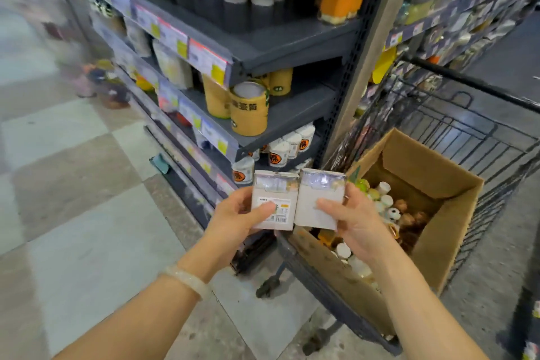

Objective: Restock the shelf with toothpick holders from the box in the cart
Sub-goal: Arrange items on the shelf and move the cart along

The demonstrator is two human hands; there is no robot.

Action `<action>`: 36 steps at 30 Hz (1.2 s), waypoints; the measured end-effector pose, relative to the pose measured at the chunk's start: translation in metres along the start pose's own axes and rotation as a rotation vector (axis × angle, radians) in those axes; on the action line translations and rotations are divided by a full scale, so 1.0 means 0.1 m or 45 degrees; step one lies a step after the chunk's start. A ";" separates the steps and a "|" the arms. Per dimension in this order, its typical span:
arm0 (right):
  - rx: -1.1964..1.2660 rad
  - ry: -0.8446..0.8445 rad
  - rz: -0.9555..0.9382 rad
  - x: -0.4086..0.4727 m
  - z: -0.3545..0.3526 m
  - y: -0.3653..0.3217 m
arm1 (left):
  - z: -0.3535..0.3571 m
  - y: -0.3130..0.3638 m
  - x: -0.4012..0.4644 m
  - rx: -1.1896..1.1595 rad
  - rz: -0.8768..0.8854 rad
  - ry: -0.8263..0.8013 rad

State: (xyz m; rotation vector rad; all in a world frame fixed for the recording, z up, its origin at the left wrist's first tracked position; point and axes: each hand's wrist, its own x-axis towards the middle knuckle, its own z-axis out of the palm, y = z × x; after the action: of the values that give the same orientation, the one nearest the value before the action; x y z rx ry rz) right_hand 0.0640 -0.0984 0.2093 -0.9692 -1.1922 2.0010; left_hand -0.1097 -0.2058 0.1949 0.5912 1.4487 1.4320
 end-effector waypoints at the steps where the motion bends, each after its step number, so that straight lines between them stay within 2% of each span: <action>1: -0.023 -0.036 -0.012 0.02 0.16 0.00 | -0.15 0.06 -0.04 -0.001 0.026 0.019; 11: -0.138 -0.338 -0.190 0.08 1.99 0.02 | -1.78 0.80 -0.53 0.002 0.250 0.145; 18: -0.119 -0.399 -0.370 0.12 3.07 0.00 | -2.68 1.43 -0.68 0.033 0.399 0.103; 26: -0.099 -0.323 -0.468 0.29 3.62 -0.19 | -3.11 1.85 -0.45 -0.008 0.448 0.020; 36: -0.196 -0.199 -0.571 1.12 3.84 -0.53 | -3.30 2.35 0.46 -0.055 0.489 -0.158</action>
State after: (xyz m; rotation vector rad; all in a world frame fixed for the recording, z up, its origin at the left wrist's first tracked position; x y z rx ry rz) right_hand -0.3076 -0.1639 0.3509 -0.5551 -1.5144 1.6663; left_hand -0.4822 -0.2756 0.3459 0.9521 1.2466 1.6834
